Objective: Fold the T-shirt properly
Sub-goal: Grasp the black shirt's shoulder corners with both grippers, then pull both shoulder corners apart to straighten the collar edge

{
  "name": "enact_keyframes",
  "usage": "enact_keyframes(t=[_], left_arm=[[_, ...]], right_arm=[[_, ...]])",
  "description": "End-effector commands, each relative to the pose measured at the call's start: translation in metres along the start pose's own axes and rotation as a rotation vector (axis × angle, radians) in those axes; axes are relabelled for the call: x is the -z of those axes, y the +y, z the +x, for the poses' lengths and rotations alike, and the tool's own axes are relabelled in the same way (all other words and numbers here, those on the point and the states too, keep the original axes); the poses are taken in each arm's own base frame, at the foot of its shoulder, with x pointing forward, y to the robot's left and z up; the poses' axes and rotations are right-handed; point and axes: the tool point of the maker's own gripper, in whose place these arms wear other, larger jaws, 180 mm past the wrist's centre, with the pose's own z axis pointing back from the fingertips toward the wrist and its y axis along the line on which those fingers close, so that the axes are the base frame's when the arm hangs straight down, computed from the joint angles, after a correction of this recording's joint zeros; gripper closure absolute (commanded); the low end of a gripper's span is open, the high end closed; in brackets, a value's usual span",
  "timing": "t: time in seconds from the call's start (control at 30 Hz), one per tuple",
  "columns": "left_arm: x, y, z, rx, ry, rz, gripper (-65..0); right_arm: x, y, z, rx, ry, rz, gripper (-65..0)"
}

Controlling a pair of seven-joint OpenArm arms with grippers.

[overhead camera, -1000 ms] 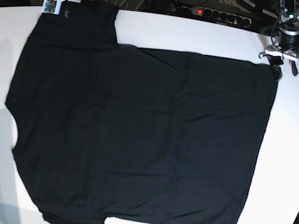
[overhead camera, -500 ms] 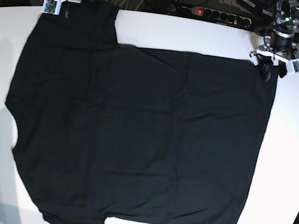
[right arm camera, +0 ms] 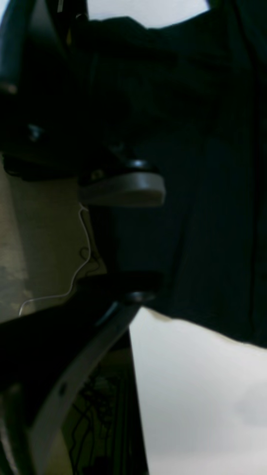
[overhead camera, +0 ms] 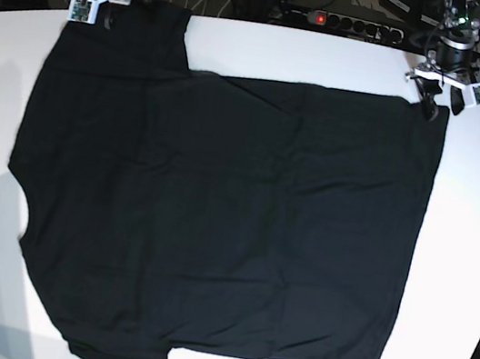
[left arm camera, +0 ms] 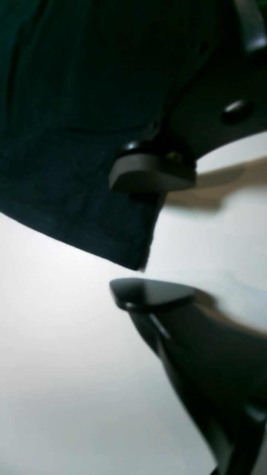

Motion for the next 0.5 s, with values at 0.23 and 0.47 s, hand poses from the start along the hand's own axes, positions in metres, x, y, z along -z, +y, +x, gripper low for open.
enact_keyframes(t=[0.23,0.47], left_arm=[[-0.001,0.002,-0.005,-0.001,0.031,0.001,-6.6],[-0.001,-0.001,0.004,0.002,0.008,-0.009,-0.2]], right_arm=[[-0.003,-0.024,0.009,0.043,-0.036,-0.089,-28.8],[0.004,-0.04,0.01,0.087,-0.044,-0.155,-35.5]])
